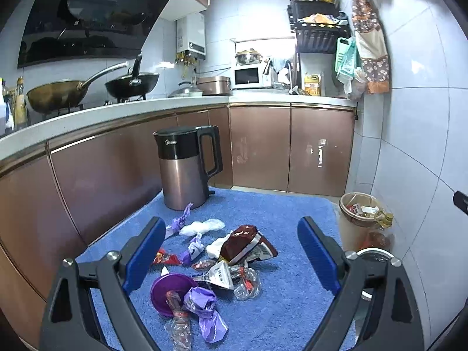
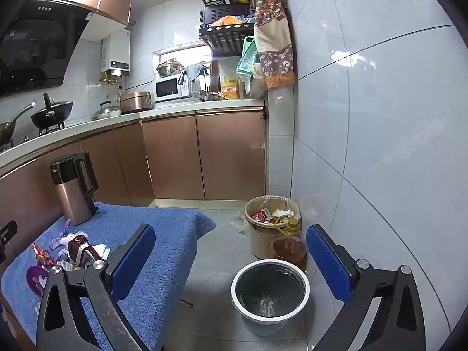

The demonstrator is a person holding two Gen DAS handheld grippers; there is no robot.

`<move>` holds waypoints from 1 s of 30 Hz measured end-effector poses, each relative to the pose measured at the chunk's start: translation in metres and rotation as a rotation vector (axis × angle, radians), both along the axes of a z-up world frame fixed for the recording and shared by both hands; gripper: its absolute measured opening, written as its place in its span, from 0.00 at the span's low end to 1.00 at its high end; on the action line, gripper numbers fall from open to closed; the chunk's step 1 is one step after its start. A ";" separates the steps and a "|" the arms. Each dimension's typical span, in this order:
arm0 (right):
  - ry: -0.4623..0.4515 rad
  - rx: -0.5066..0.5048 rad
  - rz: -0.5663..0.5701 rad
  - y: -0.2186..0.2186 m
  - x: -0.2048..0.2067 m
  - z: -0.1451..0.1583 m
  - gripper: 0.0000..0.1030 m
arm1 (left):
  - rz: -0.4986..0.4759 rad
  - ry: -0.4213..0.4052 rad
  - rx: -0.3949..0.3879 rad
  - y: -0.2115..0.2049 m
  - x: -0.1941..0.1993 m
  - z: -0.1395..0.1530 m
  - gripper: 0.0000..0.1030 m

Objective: Collect trash
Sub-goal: 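Grasp the purple cup with the left tool while the right tool grasps the brown wrapper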

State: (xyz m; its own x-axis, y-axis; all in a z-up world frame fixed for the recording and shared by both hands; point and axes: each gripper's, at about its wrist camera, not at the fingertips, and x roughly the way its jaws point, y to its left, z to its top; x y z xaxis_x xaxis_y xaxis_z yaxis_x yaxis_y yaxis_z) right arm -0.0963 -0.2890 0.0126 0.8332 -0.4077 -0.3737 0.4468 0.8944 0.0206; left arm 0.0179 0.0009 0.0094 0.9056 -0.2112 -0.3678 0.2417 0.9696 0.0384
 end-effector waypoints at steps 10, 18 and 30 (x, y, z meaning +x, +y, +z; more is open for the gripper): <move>0.042 0.033 0.121 0.006 0.028 -0.016 1.00 | 0.168 0.052 -0.020 0.079 0.021 -0.014 0.89; 0.133 0.130 0.430 0.036 0.096 -0.041 0.92 | 0.124 0.219 -0.051 0.126 0.033 -0.052 0.89; 0.323 0.187 0.752 0.107 0.206 -0.098 0.76 | 0.035 0.389 -0.080 0.113 0.073 -0.101 0.77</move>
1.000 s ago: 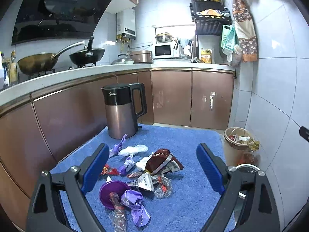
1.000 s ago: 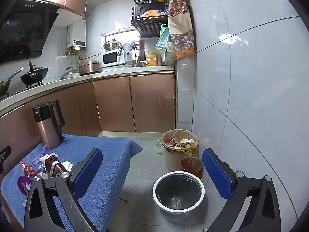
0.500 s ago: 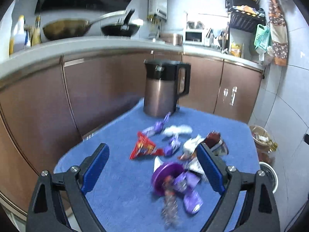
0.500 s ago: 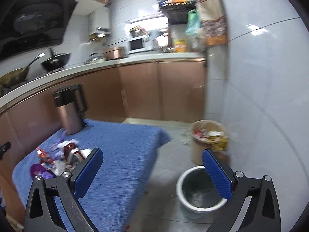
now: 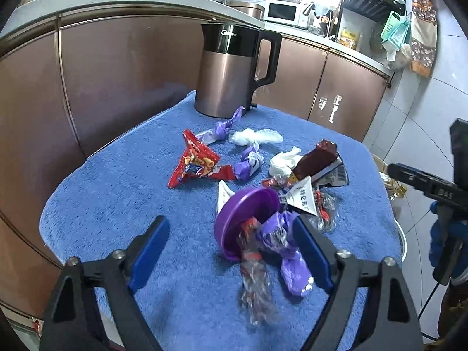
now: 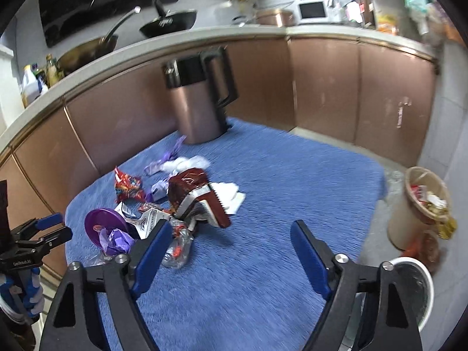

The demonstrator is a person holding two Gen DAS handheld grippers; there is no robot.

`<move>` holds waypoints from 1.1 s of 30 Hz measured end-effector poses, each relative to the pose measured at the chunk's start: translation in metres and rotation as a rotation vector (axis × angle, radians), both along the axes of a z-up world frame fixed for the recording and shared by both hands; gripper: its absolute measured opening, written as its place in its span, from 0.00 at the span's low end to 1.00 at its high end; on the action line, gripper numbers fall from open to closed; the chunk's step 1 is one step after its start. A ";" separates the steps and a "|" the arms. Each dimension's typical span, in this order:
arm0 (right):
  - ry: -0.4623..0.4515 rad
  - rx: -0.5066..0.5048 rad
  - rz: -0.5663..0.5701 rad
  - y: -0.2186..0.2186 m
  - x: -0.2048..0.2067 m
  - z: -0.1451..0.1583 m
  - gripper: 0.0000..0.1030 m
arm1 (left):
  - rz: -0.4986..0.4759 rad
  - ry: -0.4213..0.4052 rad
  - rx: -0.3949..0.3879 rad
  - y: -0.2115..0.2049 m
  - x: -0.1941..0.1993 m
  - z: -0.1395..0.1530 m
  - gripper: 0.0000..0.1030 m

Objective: Collect trash
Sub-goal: 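Grasp the purple cup with the left tool while the right tool grasps the brown wrapper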

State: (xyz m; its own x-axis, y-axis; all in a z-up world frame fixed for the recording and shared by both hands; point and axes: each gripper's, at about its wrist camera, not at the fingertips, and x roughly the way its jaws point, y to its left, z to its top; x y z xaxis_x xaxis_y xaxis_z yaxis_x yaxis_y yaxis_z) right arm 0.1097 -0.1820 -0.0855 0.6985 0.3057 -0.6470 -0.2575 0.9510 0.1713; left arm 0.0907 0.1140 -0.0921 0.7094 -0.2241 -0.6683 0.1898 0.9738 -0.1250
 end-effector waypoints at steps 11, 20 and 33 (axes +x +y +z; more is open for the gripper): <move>0.090 0.017 0.134 0.032 0.068 -0.028 0.69 | -0.095 0.086 -0.020 -0.010 0.042 -0.019 0.29; 0.124 0.061 0.202 0.040 0.080 -0.041 0.27 | -0.093 0.059 -0.061 -0.008 0.032 -0.005 0.10; -0.044 0.192 0.157 0.009 0.038 0.007 0.24 | 0.039 -0.041 -0.039 -0.004 0.018 0.041 0.10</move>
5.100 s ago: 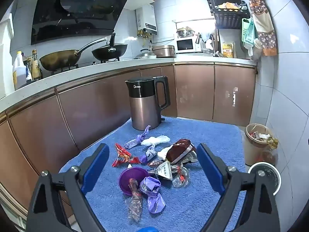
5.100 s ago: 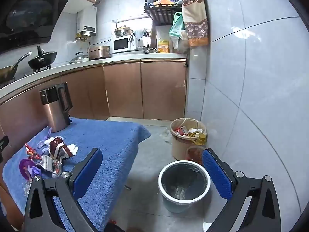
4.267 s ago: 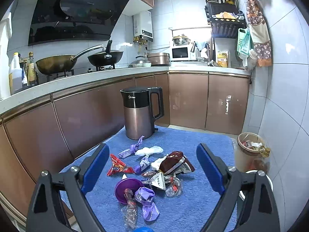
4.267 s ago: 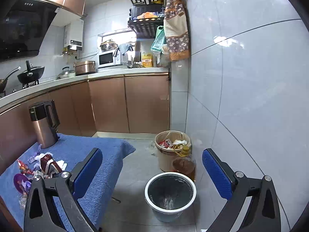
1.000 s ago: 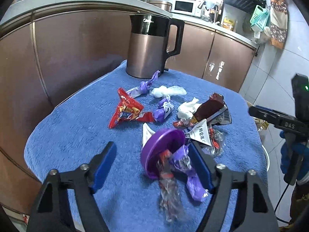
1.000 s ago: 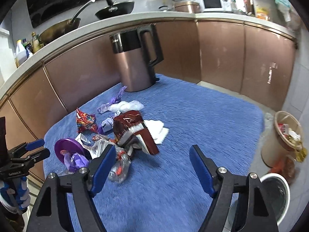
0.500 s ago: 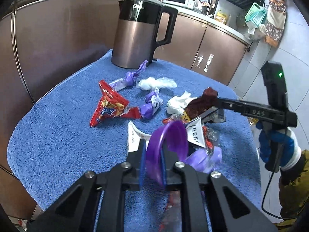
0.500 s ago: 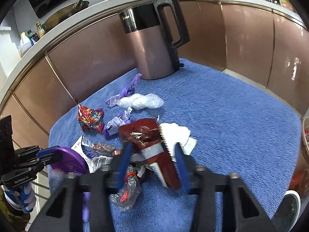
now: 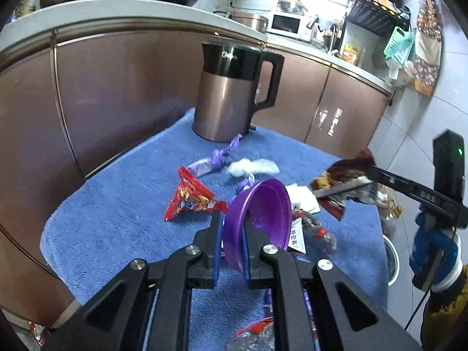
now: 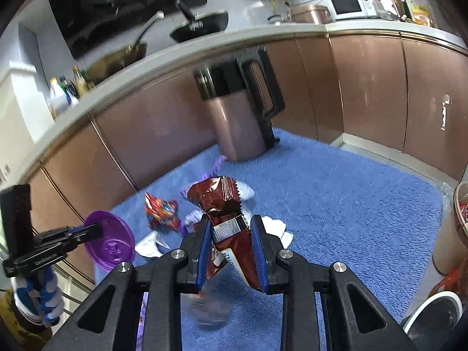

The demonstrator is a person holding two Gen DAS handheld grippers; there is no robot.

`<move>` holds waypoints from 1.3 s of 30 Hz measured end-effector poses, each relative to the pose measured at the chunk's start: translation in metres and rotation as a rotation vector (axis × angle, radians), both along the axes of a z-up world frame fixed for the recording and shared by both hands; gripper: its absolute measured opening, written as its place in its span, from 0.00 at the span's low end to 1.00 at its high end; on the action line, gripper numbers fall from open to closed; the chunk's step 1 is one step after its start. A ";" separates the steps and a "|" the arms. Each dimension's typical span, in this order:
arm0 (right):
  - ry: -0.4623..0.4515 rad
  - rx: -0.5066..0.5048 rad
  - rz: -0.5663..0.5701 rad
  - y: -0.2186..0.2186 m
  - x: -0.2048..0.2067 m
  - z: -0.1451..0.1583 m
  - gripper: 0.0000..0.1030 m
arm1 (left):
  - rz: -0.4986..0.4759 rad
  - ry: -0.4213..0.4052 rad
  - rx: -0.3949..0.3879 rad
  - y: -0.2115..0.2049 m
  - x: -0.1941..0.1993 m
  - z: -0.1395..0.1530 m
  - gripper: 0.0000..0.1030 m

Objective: Collect trash
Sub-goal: 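Carry both items to the grey bin and open both tools over it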

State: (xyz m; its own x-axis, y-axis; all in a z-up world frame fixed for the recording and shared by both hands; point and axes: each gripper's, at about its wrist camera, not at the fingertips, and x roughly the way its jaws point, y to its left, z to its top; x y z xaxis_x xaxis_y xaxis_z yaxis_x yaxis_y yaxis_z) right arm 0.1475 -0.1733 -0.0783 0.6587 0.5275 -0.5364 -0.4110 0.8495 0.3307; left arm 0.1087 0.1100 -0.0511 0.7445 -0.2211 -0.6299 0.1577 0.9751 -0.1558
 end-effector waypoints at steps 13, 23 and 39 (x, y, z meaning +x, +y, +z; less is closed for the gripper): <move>-0.106 -0.028 -0.351 -0.124 -0.094 0.021 0.24 | -0.231 -0.013 0.010 -0.130 -0.011 0.033 0.10; 0.004 -0.265 -0.764 -0.237 -0.163 -0.017 0.24 | -0.509 0.088 0.045 -0.325 -0.002 0.011 0.10; 0.188 -0.279 -0.980 -0.330 -0.137 -0.088 0.41 | -0.619 0.215 0.082 -0.506 0.040 -0.057 0.40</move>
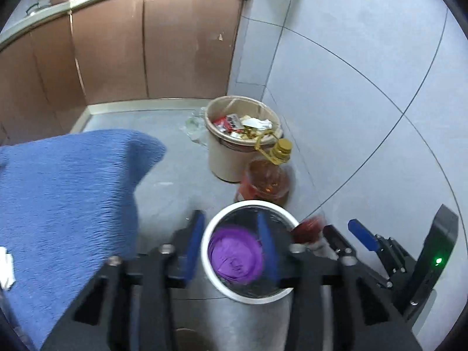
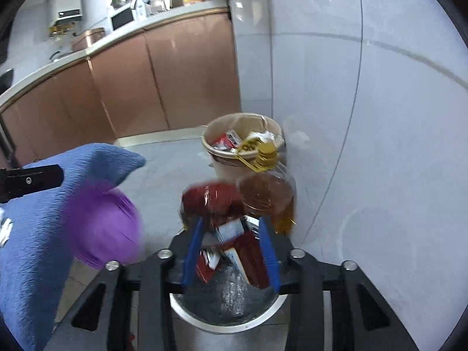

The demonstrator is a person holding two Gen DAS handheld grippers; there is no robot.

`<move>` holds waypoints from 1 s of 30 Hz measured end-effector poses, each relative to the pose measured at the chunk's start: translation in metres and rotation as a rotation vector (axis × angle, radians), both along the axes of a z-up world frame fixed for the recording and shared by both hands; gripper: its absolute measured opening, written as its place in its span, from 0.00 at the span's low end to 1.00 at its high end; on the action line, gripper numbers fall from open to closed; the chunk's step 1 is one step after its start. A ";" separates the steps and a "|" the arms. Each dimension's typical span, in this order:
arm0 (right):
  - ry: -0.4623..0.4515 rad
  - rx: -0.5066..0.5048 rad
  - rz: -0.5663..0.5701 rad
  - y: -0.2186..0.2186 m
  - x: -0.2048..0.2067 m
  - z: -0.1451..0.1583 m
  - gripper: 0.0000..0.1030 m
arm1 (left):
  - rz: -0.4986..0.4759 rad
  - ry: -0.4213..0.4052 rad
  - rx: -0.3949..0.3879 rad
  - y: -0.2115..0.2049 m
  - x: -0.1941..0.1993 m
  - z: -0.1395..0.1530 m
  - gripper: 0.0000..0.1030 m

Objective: Collect trash
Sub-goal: 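Carry both items to the grey bin and open both tools over it, then grasp the clear plastic wrapper with the left tool while the right tool grasps the plastic bottle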

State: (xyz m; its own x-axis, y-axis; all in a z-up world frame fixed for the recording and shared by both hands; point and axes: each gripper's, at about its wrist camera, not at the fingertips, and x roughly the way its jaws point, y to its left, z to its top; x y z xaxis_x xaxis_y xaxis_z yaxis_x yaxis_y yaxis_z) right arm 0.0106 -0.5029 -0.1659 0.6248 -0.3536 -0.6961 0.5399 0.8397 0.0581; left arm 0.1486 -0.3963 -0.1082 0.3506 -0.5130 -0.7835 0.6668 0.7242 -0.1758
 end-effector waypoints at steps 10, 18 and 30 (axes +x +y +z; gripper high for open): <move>-0.021 -0.005 -0.002 0.010 -0.013 0.013 0.46 | 0.048 -0.115 -0.054 0.052 -0.017 0.035 0.40; -0.127 -0.058 0.119 0.074 -0.019 0.067 0.48 | 0.143 -0.212 -0.119 0.140 -0.033 0.079 0.51; -0.243 -0.092 0.346 0.180 -0.026 0.129 0.50 | 0.308 -0.350 -0.106 0.315 -0.068 0.110 0.52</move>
